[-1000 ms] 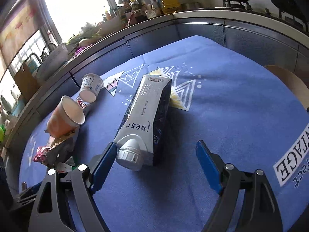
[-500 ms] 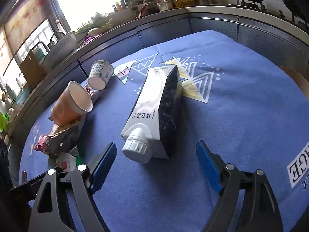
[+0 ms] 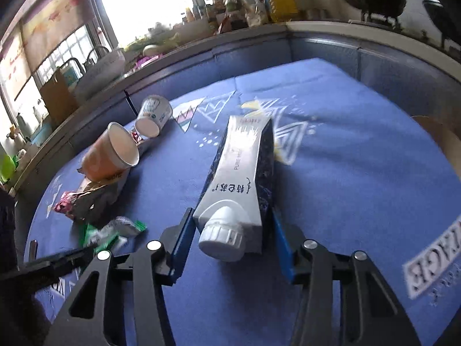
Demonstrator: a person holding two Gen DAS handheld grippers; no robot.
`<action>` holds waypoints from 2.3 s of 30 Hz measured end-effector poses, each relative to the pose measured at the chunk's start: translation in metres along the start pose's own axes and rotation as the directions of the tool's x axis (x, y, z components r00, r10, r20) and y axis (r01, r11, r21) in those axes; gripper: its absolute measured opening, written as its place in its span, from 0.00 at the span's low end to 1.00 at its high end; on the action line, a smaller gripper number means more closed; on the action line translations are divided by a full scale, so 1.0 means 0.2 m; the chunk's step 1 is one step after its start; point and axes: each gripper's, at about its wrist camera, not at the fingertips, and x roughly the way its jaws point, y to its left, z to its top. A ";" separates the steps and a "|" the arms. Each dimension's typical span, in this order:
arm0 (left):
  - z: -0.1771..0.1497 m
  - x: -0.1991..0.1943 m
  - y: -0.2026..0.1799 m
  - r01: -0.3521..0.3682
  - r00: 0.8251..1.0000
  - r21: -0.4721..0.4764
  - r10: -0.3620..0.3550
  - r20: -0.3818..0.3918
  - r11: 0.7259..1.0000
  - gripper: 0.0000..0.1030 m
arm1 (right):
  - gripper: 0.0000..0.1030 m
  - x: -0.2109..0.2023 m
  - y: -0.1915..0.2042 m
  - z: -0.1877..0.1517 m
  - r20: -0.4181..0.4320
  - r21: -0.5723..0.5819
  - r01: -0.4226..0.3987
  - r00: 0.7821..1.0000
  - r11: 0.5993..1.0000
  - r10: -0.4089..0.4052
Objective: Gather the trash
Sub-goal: 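Carry the milk carton with the right gripper while the left gripper carries the green packet to the bin, then release the carton and packet into the bin, return both grippers to the table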
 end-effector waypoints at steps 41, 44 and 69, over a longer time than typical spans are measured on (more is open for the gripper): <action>0.52 1.26 -2.15 0.137 0.980 0.590 -0.022 -0.198 0.795 0.51 | 0.57 -0.35 -1.81 0.29 0.137 0.550 0.223 0.927 0.805 -0.350; 0.59 1.09 -2.11 0.145 0.987 0.566 -0.079 -0.139 0.812 0.51 | 0.60 -0.44 -1.77 0.34 0.206 0.541 0.199 0.911 0.817 -0.358; 0.02 -0.28 -0.98 -0.146 0.938 0.411 -0.006 0.346 0.900 0.58 | 0.72 -0.75 -0.76 -0.14 0.204 0.486 0.053 0.964 0.872 -0.172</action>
